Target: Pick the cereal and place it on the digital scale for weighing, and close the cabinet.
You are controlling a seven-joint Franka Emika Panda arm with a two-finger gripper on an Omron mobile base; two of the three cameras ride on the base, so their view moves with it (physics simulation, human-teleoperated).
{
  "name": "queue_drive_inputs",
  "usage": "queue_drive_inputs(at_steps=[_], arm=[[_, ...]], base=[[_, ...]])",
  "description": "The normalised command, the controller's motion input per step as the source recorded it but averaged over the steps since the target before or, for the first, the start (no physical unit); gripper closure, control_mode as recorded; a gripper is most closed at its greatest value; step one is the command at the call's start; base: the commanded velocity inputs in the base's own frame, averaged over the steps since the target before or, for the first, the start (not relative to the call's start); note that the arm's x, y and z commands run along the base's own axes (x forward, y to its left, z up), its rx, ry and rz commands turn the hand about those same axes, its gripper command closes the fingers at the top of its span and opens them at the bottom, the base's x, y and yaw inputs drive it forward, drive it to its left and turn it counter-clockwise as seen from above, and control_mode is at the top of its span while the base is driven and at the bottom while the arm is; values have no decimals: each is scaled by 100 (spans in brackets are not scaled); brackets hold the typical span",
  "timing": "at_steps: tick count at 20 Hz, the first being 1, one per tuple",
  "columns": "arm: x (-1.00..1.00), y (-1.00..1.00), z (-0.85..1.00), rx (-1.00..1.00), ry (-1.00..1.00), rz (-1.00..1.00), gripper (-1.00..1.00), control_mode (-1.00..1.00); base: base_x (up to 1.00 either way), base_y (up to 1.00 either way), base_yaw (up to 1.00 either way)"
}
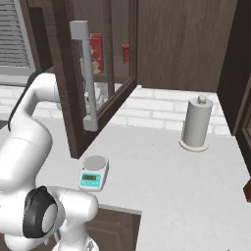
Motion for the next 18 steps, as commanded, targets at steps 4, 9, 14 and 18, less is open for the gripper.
queue_drive_inputs(at_steps=[4,9,14,18], arm=[[-40,0,0,0,-10,0,-100,-100],[-51,6,49,0,-34,3,-100,-100],[-1,2,69,0,-41,9,-100,-100],[-2,0,79,0,-34,12,-100,-100]], base=[[0,0,0],[0,0,0],[0,0,0],[0,0,0]])
